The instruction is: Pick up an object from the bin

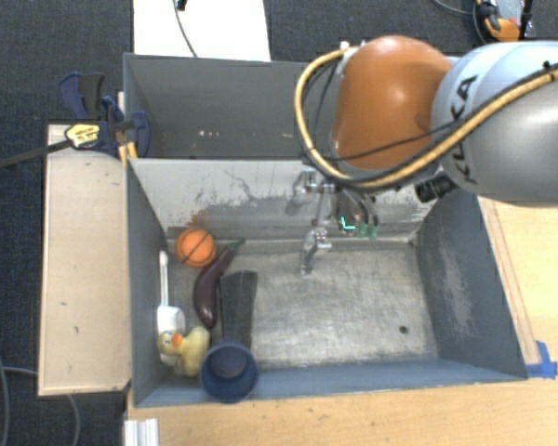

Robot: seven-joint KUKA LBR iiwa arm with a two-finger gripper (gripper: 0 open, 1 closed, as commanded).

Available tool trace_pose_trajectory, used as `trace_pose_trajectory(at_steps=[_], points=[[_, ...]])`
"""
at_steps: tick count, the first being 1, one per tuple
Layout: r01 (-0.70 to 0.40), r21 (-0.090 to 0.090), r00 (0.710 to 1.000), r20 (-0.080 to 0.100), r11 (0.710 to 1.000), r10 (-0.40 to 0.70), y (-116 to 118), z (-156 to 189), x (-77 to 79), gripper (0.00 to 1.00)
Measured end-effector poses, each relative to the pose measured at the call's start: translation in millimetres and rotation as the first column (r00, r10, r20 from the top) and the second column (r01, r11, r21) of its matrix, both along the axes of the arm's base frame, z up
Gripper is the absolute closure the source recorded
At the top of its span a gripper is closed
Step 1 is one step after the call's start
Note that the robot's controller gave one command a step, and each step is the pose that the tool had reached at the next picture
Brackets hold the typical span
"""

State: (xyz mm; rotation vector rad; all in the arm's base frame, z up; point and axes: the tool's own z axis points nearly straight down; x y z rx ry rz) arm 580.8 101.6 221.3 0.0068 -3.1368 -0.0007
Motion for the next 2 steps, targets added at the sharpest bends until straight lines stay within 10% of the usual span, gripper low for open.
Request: trace_pose_trajectory(at_steps=[2], points=[[-0.120, 0.000, 0.993, 0.011, 0.993, 0.120, 42, -47, -5.3, 0.00]])
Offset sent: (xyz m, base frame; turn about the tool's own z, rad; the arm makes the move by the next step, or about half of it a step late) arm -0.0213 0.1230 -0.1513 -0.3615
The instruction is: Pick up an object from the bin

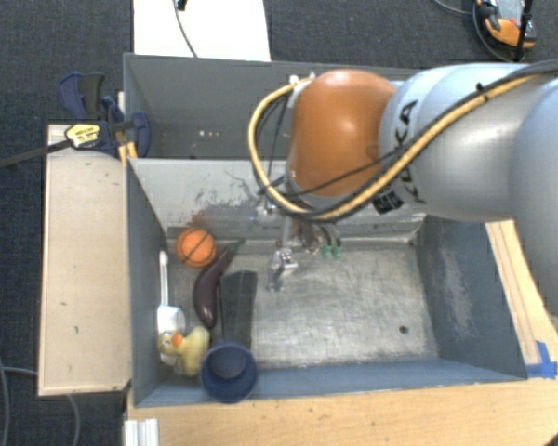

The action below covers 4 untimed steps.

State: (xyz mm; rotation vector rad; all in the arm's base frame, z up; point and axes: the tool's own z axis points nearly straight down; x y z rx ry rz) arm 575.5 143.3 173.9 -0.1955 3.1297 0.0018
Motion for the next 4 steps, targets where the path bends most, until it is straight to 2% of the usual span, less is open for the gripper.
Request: trace_pose_trajectory(at_steps=[1, 2, 3, 4], points=[[-0.362, -0.001, 0.932, -0.003, 0.932, 0.362, 50, -17, -14.2, 0.00], [-0.438, 0.000, 0.899, -0.002, 0.899, 0.438, 53, -20, -11.0, 0.00], [-0.651, -0.003, 0.759, -0.001, 0.759, 0.651, 51, -56, -16.1, 0.00], [-0.906, 0.003, 0.422, -0.012, 0.422, 0.906, 45, -92, -5.7, 1.00]])
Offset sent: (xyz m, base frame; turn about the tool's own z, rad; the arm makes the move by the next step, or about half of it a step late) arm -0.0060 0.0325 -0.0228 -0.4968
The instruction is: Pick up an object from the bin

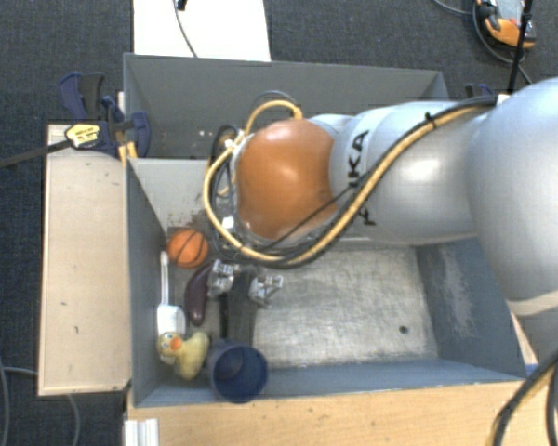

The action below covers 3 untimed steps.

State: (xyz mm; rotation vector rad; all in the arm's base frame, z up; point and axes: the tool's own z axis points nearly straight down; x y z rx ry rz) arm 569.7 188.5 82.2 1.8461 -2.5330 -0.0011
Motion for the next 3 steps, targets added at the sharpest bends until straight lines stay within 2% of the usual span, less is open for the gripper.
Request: trace_pose_trajectory(at_steps=[3], points=[[0.001, 0.007, 1.000, 0.003, 1.000, -0.001, 0, 12, -2.6, 1.00]])
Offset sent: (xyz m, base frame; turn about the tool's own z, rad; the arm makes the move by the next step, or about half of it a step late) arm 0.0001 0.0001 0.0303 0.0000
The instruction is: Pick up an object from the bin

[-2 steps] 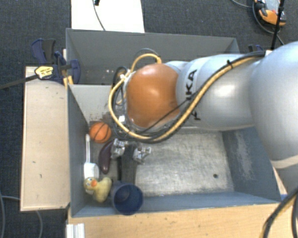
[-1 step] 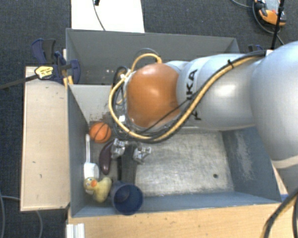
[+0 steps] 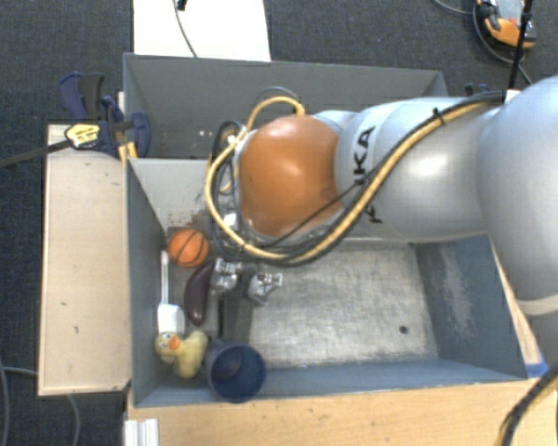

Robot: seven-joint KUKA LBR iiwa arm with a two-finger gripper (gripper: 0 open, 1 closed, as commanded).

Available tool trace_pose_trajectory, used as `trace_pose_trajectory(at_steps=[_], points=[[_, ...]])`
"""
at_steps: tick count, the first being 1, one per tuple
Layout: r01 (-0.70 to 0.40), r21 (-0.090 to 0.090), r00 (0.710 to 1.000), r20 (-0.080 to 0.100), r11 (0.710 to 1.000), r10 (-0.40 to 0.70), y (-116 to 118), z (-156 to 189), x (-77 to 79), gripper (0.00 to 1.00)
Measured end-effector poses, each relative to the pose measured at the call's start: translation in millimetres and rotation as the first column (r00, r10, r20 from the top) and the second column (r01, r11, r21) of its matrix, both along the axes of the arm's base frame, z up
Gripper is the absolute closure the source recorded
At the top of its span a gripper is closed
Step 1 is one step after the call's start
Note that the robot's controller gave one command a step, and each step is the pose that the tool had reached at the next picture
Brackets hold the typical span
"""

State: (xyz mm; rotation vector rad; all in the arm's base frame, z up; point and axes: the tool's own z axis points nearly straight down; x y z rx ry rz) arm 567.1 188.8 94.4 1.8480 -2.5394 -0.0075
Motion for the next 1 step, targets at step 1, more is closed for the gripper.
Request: trace_pose_trajectory(at_steps=[1], points=[[0.000, -0.003, 1.000, 0.002, 1.000, 0.000, -1.2, 16.0, 0.3, 1.00]])
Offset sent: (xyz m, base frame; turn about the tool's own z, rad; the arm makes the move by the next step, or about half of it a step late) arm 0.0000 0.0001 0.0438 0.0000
